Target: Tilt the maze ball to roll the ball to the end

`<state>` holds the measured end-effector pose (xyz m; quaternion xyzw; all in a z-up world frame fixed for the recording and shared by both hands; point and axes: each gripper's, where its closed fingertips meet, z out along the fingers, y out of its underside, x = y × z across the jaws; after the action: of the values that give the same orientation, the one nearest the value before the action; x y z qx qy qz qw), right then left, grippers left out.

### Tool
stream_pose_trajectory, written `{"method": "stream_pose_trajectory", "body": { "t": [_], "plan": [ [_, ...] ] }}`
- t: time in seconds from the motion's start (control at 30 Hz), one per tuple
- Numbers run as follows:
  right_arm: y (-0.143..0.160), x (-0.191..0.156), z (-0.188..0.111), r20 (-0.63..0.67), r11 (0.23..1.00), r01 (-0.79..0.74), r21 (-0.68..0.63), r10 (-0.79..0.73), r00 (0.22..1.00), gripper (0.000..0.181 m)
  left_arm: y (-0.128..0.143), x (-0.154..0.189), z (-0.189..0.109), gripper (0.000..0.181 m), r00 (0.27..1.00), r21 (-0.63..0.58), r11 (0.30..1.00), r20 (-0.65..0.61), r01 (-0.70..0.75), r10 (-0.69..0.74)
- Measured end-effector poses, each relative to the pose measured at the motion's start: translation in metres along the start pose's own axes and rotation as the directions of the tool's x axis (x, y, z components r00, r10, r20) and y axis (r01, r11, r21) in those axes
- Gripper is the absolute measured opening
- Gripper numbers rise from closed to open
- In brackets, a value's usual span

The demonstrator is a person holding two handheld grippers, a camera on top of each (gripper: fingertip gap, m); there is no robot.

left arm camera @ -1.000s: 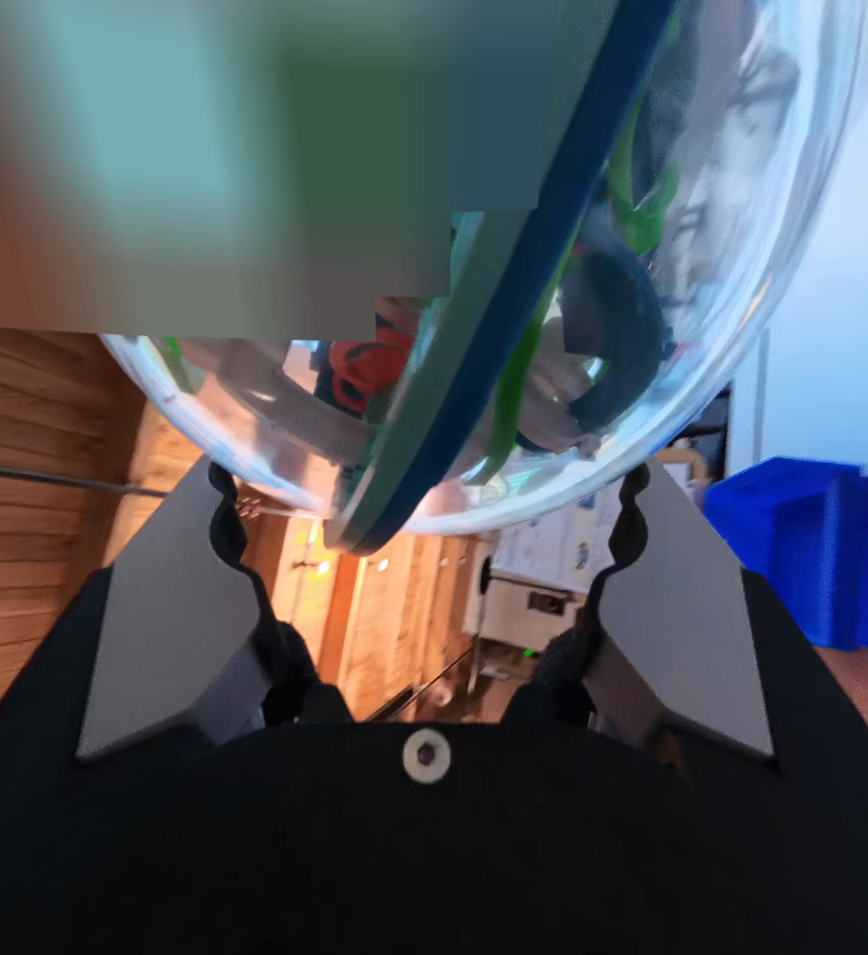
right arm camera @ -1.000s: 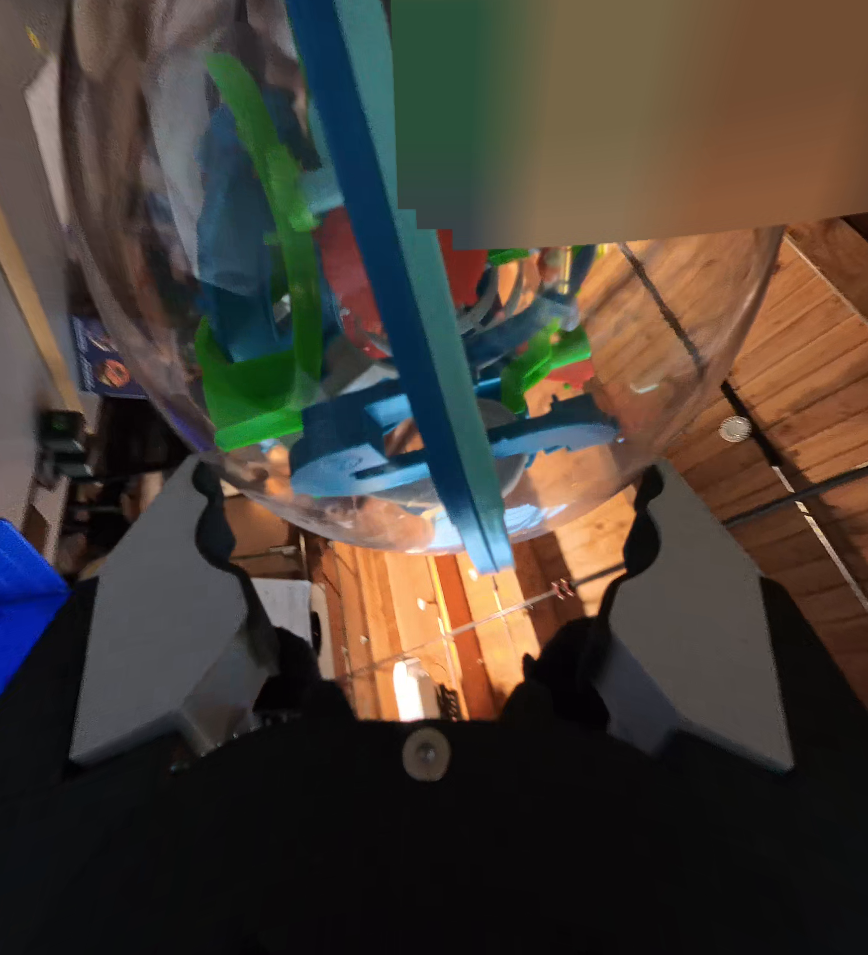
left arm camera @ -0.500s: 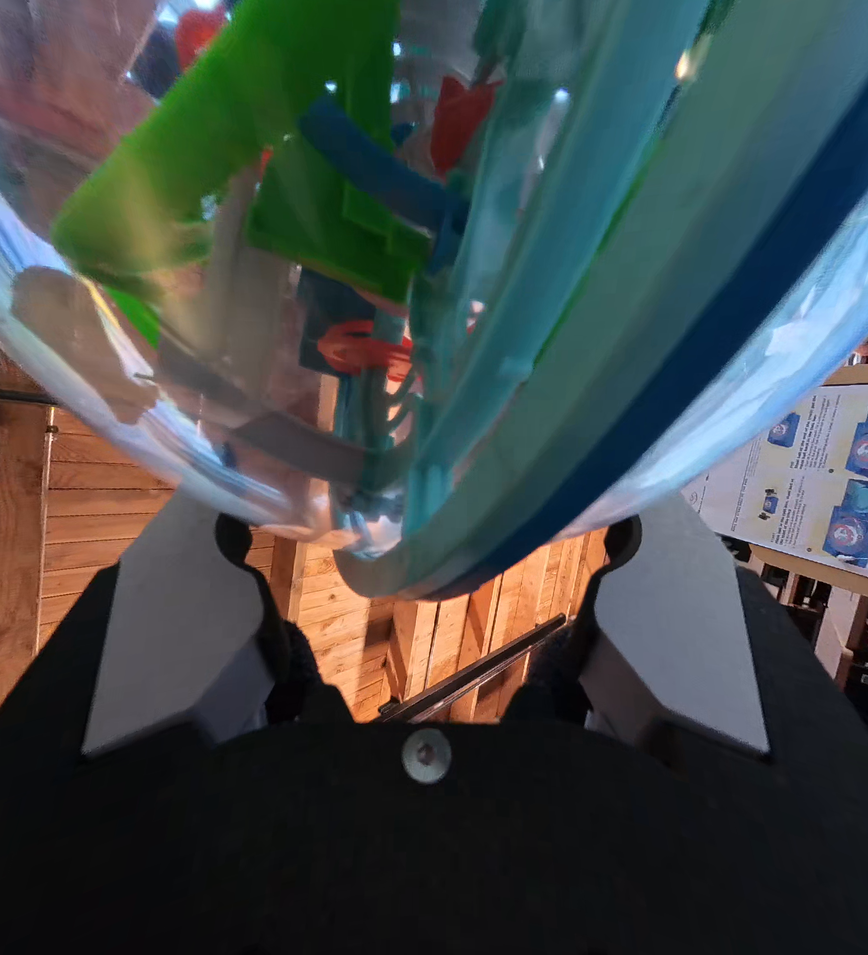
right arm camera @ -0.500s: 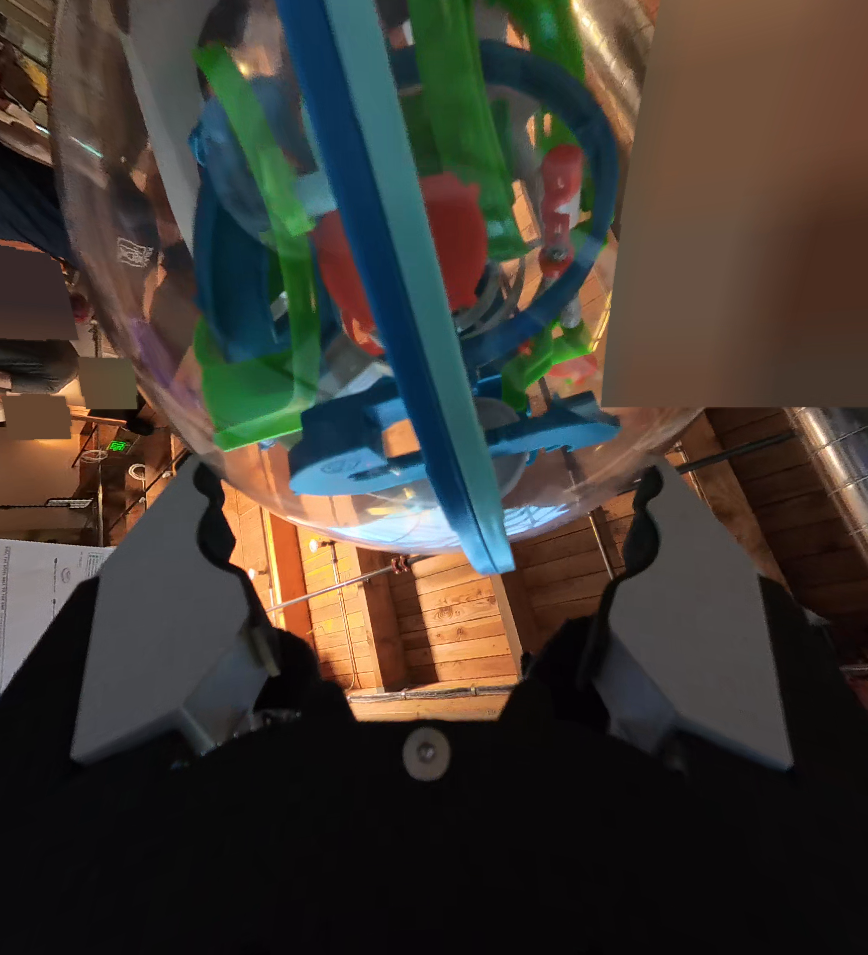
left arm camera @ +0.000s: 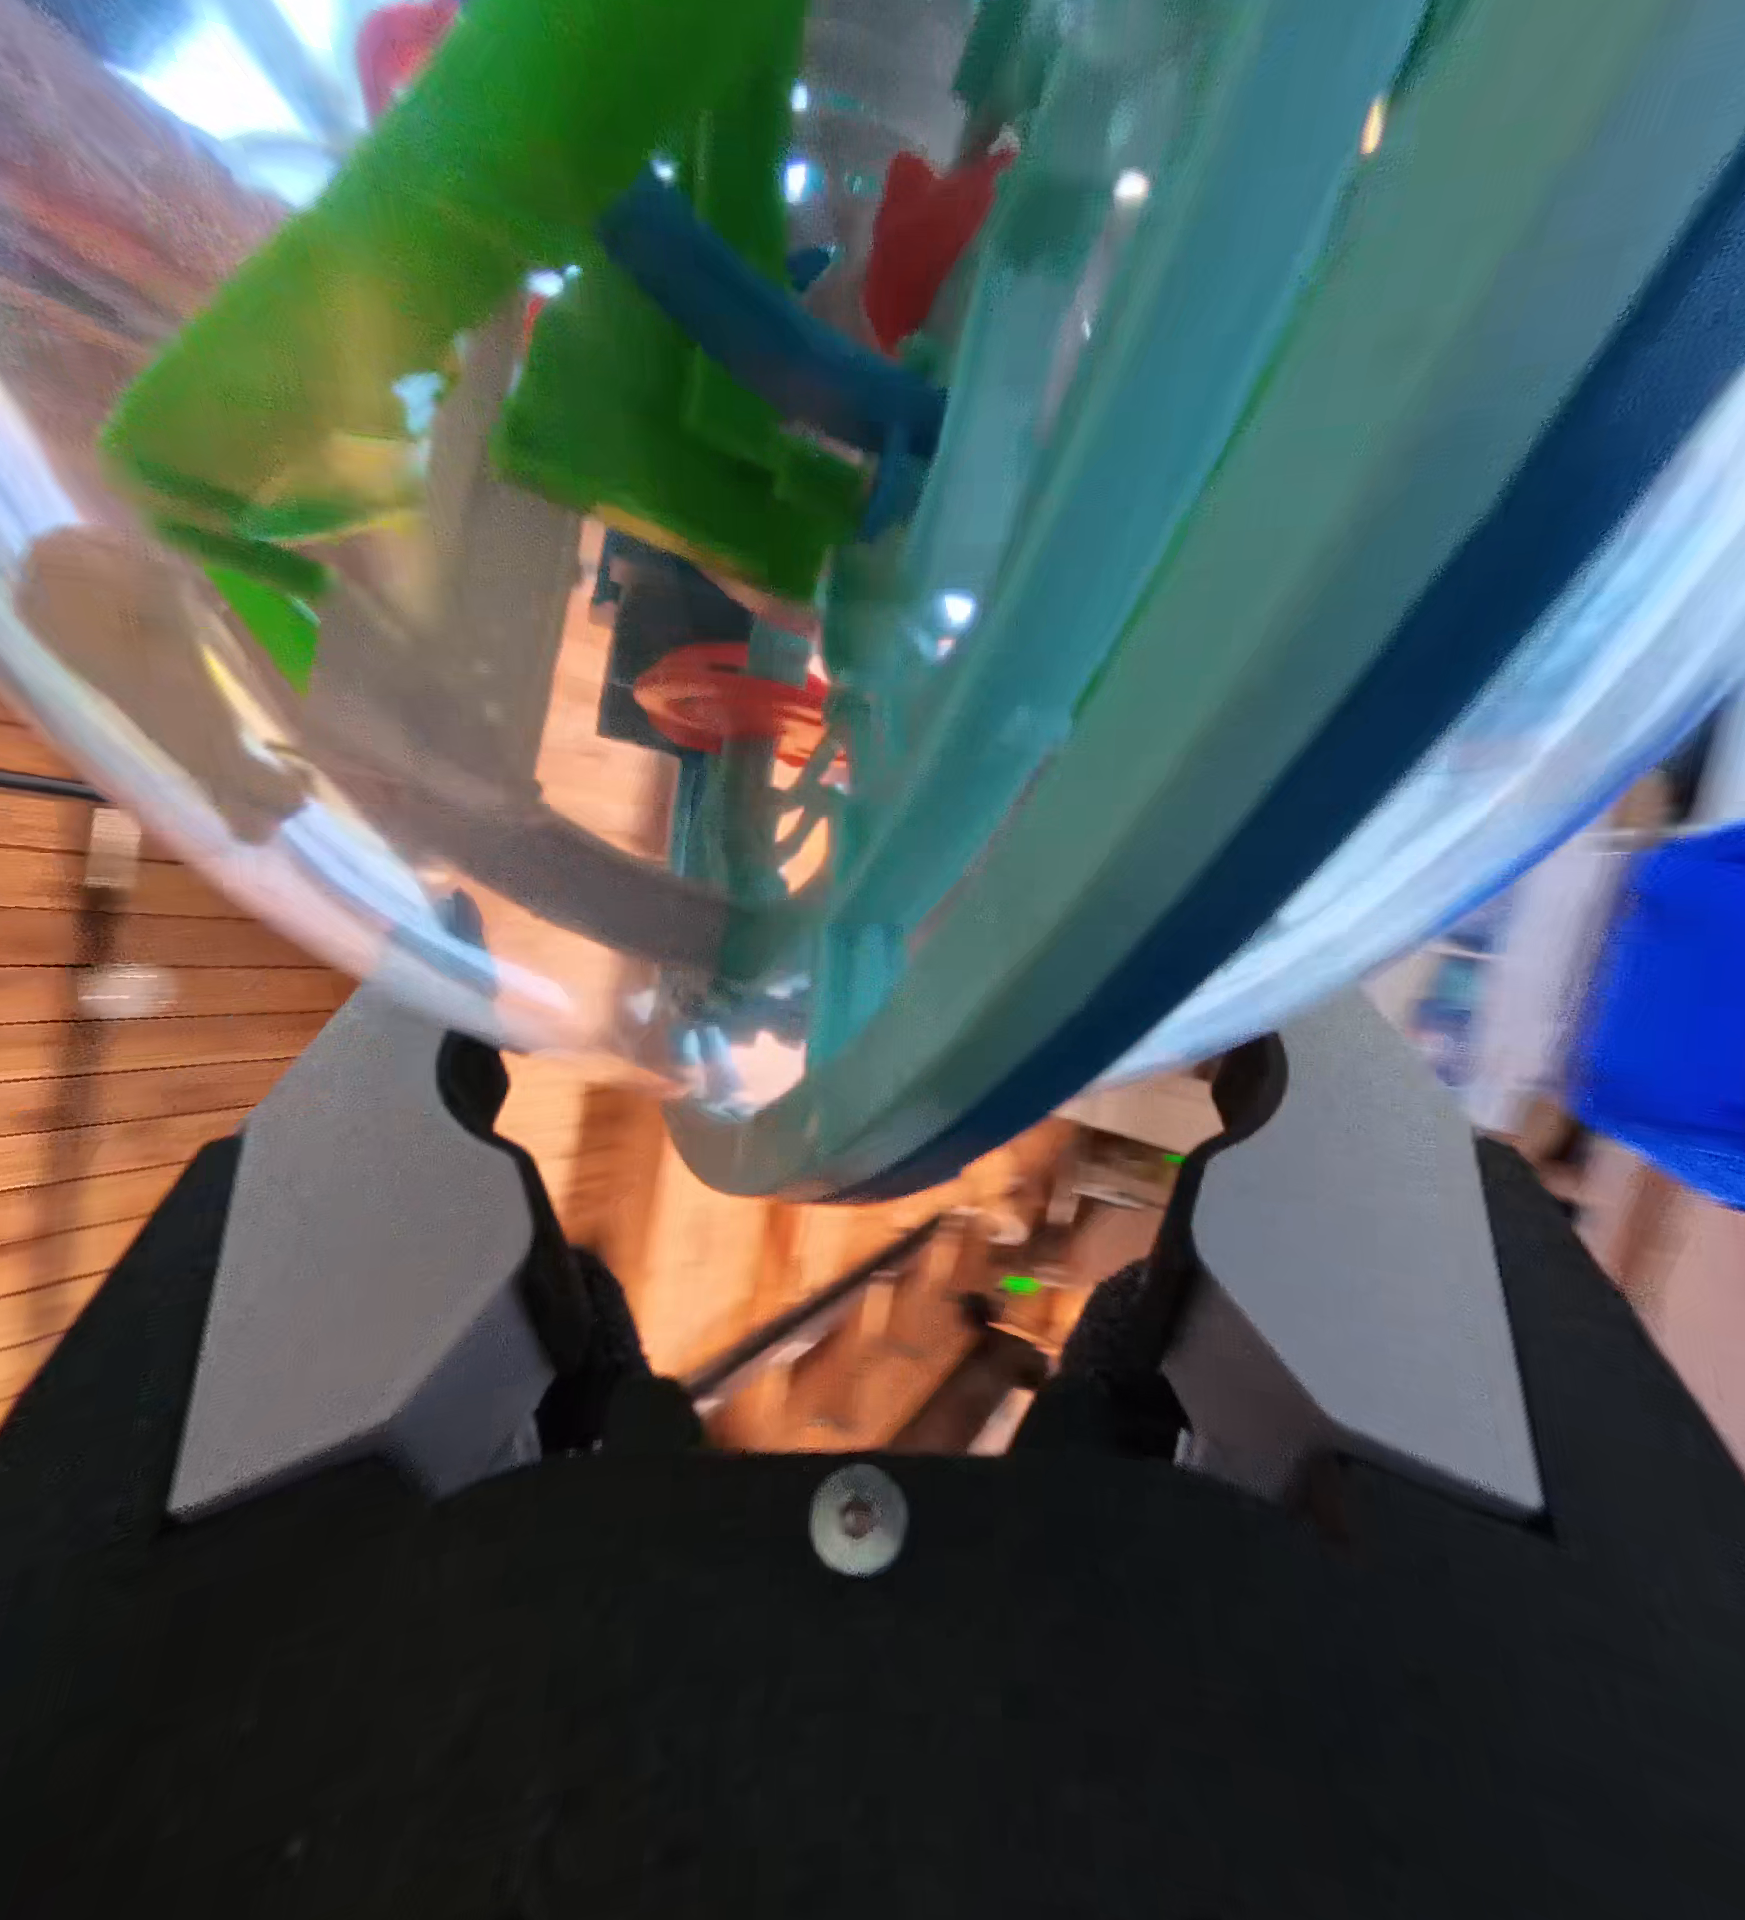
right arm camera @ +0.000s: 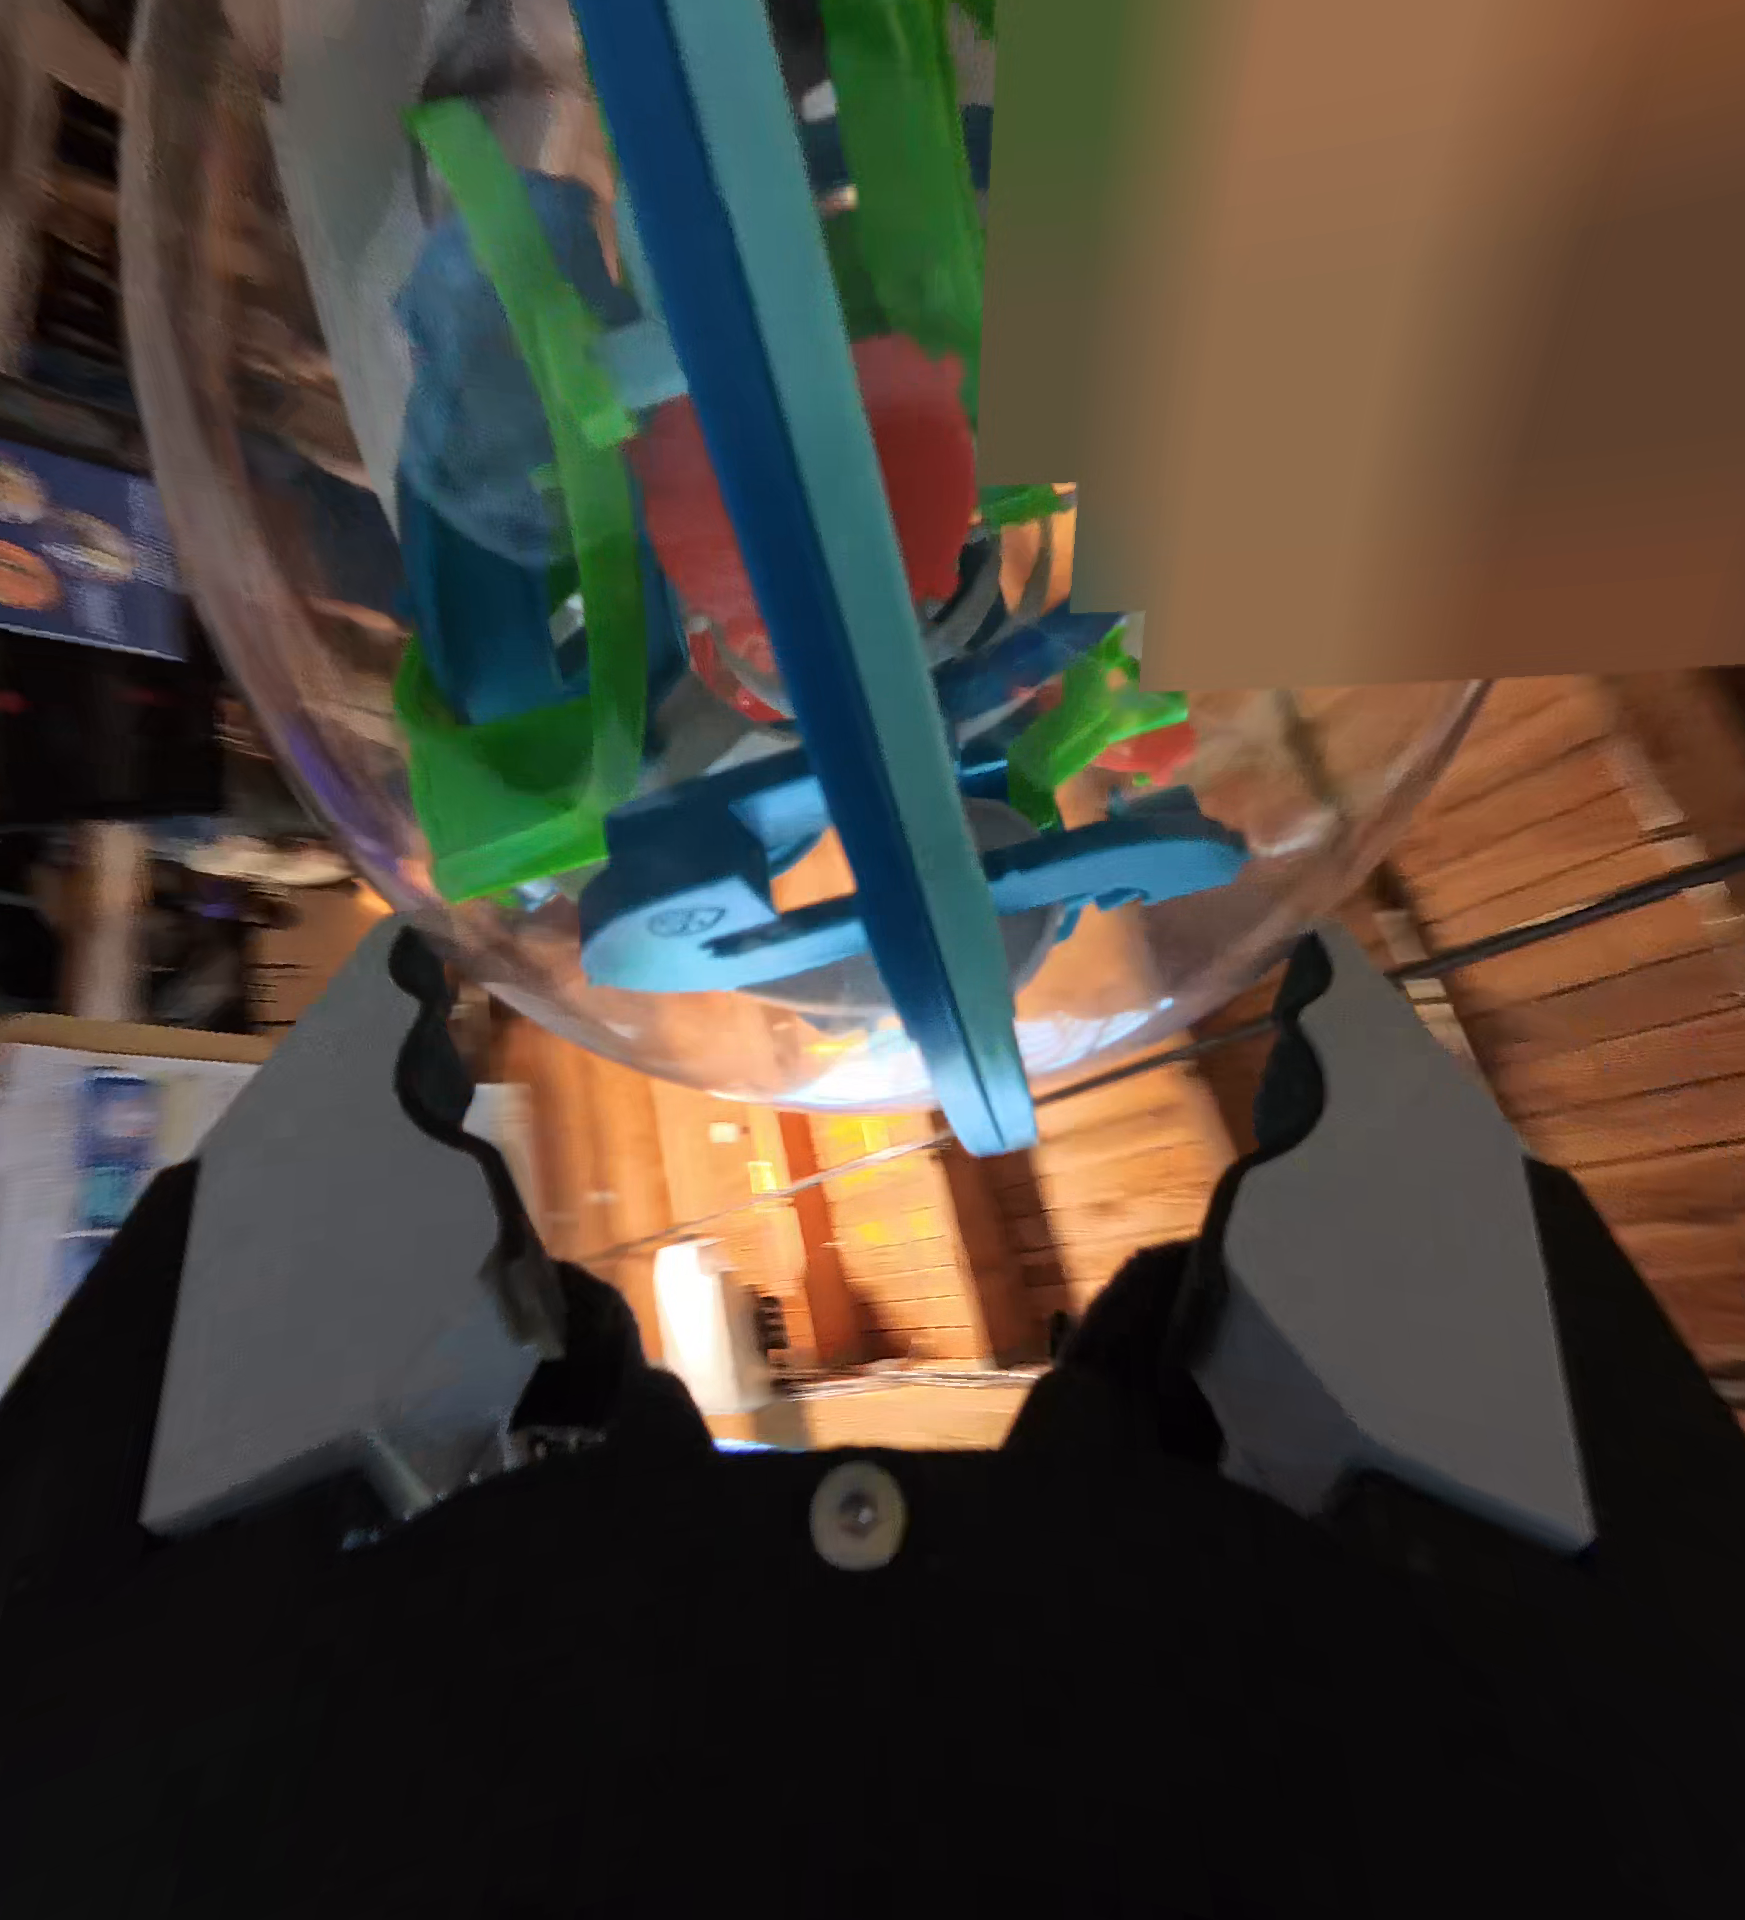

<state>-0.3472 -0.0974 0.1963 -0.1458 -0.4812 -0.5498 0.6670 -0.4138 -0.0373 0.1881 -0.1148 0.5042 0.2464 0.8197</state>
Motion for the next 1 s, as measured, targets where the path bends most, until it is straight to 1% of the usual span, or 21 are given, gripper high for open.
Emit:
{"method": "stream_pose_trajectory", "body": {
  "t": [0.03, 0.07, 0.13, 0.2, 0.27, 0.33, 0.37, 0.4, 0.43, 0.5, 0.6, 0.63, 0.67, 0.7, 0.77, 0.8, 0.83, 0.93, 1.0],
  "plan": [
    [0.005, -0.013, 0.003, 0.079, 0.996, -0.085, 0.007, 0.084, 0.993, 0.152, 0.008, 0.015, 0.008, 0.137, 0.992, -0.011, 0.997, -0.109, 0.071, -0.072],
    [0.009, -0.027, 0.005, 0.161, 0.984, -0.180, 0.013, 0.176, 0.971, 0.151, 0.016, 0.033, 0.016, 0.137, 0.964, -0.029, 0.989, -0.221, 0.145, -0.148],
    [0.018, -0.053, 0.011, 0.287, 0.937, -0.349, -0.008, 0.337, 0.897, 0.151, 0.029, 0.067, 0.029, 0.137, 0.868, -0.055, 0.958, -0.411, 0.283, -0.280],
    [0.025, -0.077, 0.016, 0.387, 0.846, -0.532, -0.037, 0.503, 0.773, 0.151, 0.038, 0.100, 0.036, 0.137, 0.715, -0.102, 0.905, -0.579, 0.413, -0.392],
    [0.028, -0.091, 0.019, 0.450, 0.717, -0.695, -0.057, 0.640, 0.623, 0.151, 0.040, 0.124, 0.039, 0.137, 0.534, -0.162, 0.834, -0.701, 0.527, -0.473],
    [0.028, -0.093, 0.023, 0.480, 0.559, -0.828, -0.050, 0.740, 0.471, 0.150, 0.037, 0.137, 0.038, 0.137, 0.342, -0.221, 0.744, -0.782, 0.630, -0.521],
    [0.029, -0.090, 0.025, 0.487, 0.483, -0.875, -0.039, 0.774, 0.405, 0.150, 0.034, 0.141, 0.038, 0.138, 0.257, -0.250, 0.702, -0.807, 0.667, -0.532],
    [0.030, -0.087, 0.027, 0.488, 0.428, -0.904, -0.028, 0.795, 0.361, 0.150, 0.033, 0.143, 0.038, 0.138, 0.199, -0.266, 0.668, -0.821, 0.695, -0.534],
    [0.031, -0.086, 0.028, 0.484, 0.398, -0.917, -0.025, 0.807, 0.337, 0.150, 0.032, 0.143, 0.040, 0.138, 0.169, -0.269, 0.644, -0.829, 0.716, -0.534],
    [0.035, -0.088, 0.031, 0.472, 0.385, -0.921, -0.050, 0.822, 0.318, 0.150, 0.033, 0.138, 0.043, 0.137, 0.153, -0.254, 0.610, -0.831, 0.751, -0.535],
    [0.043, -0.095, 0.034, 0.449, 0.364, -0.924, -0.117, 0.849, 0.278, 0.150, 0.036, 0.123, 0.046, 0.137, 0.170, -0.219, 0.567, -0.815, 0.794, -0.553],
    [0.047, -0.098, 0.035, 0.440, 0.345, -0.928, -0.140, 0.861, 0.253, 0.150, 0.036, 0.113, 0.047, 0.136, 0.183, -0.192, 0.540, -0.806, 0.819, -0.563],
    [0.051, -0.101, 0.037, 0.432, 0.314, -0.935, -0.163, 0.875, 0.218, 0.149, 0.036, 0.101, 0.048, 0.135, 0.192, -0.157, 0.502, -0.796, 0.851, -0.574],
    [0.052, -0.104, 0.039, 0.426, 0.266, -0.948, -0.176, 0.888, 0.171, 0.149, 0.035, 0.089, 0.049, 0.135, 0.191, -0.126, 0.458, -0.789, 0.880, -0.584],
    [0.053, -0.100, 0.046, 0.420, 0.145, -0.979, -0.145, 0.905, 0.072, 0.150, 0.036, 0.074, 0.050, 0.134, 0.148, -0.121, 0.379, -0.781, 0.918, -0.607],
    [0.052, -0.098, 0.049, 0.418, 0.091, -0.988, -0.125, 0.908, 0.030, 0.150, 0.038, 0.072, 0.050, 0.134, 0.113, -0.151, 0.359, -0.778, 0.921, -0.618],
    [0.052, -0.098, 0.051, 0.416, 0.056, -0.991, -0.122, 0.909, 0.000, 0.150, 0.041, 0.072, 0.050, 0.133, 0.086, -0.181, 0.349, -0.774, 0.919, -0.628],
    [0.053, -0.110, 0.057, 0.406, -0.002, -0.984, -0.177, 0.911, -0.075, 0.149, 0.048, 0.069, 0.051, 0.133, 0.055, -0.201, 0.318, -0.764, 0.927, -0.643],
    [0.053, -0.114, 0.059, 0.403, -0.048, -0.980, -0.191, 0.907, -0.123, 0.149, 0.050, 0.066, 0.053, 0.133, 0.040, -0.202, 0.292, -0.756, 0.935, -0.653]
  ]
}}
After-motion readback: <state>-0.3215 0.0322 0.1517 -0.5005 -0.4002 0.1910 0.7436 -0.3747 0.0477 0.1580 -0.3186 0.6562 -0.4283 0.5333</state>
